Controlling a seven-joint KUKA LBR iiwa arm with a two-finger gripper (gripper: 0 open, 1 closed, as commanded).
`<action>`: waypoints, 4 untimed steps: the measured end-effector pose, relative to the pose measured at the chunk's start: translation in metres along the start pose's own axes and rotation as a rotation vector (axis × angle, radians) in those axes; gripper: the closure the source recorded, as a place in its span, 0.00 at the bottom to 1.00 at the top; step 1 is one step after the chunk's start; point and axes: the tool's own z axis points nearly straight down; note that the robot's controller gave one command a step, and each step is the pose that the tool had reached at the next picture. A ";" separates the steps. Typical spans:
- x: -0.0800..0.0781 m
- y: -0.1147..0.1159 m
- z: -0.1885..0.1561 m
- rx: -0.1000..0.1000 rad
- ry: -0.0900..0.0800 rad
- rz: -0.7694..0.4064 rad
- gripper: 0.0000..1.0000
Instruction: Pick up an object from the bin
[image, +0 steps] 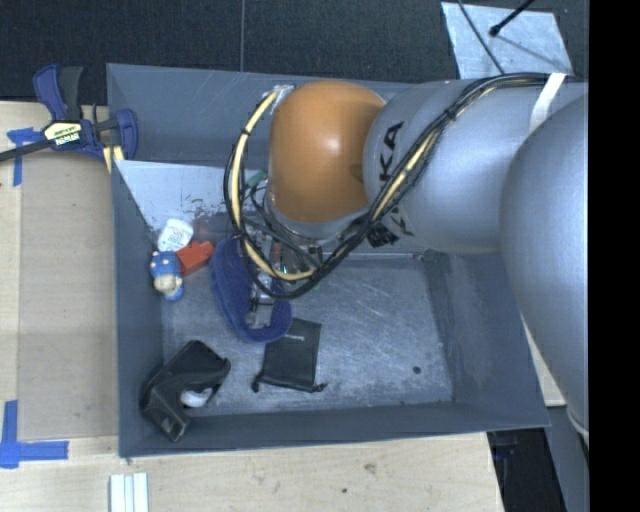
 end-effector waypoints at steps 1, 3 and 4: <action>0.000 -0.025 0.098 -0.008 -0.015 -0.035 0.00; 0.005 -0.027 -0.024 -0.004 -0.017 -0.037 1.00; 0.053 -0.070 0.062 0.002 0.004 0.013 1.00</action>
Offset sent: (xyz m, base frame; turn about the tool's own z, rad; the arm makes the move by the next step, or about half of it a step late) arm -0.0031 -0.0270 -0.1011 -0.0355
